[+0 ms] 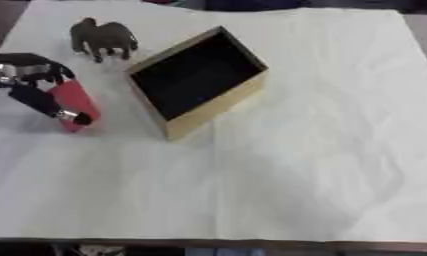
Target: Pick up objects on the table and place them in the box.
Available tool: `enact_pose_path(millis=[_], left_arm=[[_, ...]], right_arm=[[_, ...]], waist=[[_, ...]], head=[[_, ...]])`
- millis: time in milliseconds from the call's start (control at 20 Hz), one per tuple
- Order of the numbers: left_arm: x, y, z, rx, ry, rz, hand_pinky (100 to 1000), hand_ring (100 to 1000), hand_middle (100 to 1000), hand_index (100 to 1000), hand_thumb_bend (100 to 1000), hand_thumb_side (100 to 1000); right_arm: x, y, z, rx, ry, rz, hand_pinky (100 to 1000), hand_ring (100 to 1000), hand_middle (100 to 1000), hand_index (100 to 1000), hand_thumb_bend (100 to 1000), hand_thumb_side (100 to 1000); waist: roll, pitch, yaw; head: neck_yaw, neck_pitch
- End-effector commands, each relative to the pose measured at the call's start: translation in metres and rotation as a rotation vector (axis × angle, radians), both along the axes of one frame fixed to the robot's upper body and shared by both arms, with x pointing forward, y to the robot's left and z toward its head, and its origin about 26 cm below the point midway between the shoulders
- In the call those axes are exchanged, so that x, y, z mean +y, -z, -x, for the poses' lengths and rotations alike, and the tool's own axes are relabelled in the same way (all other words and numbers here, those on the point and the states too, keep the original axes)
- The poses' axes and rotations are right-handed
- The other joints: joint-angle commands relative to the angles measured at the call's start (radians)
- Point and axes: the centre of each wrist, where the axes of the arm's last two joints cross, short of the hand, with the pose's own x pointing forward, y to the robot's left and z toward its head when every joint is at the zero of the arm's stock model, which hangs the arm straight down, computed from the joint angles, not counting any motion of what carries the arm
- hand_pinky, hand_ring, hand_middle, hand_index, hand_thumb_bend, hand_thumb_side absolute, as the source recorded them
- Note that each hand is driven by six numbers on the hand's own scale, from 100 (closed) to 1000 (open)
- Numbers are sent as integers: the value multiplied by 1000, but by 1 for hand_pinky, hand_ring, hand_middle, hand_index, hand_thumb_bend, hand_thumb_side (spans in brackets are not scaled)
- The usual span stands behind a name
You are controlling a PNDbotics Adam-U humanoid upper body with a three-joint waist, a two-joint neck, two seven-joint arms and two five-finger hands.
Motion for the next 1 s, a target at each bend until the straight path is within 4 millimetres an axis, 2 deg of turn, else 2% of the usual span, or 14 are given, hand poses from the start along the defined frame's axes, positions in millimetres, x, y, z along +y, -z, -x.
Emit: enact_pose_path(millis=[50,400,750,800,950,1000], left_arm=[[2,-14,-3,-31,-31,0,772,853,678,913,693,677],[-2,-14,-3,-70,-12,5,704,769,565,823,581,668],[-6,-15,-2,-72,3,9,669,697,503,717,507,668],[-6,-15,-2,-72,3,8,659,676,491,672,476,655],[-6,-14,-2,-65,2,5,642,654,475,644,427,606],[-5,-13,-2,-61,1,4,620,642,468,639,361,559]], right_arm=[[-1,-8,3,-25,6,13,923,854,707,919,100,1000],[0,-8,3,-22,9,13,925,855,706,921,100,1000],[-1,-7,3,-19,15,13,925,855,704,922,100,1000],[-1,-7,3,-19,15,13,924,855,704,922,100,1000],[-1,-7,3,-18,15,12,924,855,703,921,100,1000],[-1,-7,3,-19,15,11,924,855,702,921,100,1000]], waist=[[1,-14,-2],[3,-10,-5],[2,-8,-7],[3,-9,-7],[3,-9,-6],[2,-10,-7]], head=[[1,-6],[0,-8],[0,-8],[0,-9],[0,-10],[0,-10]])
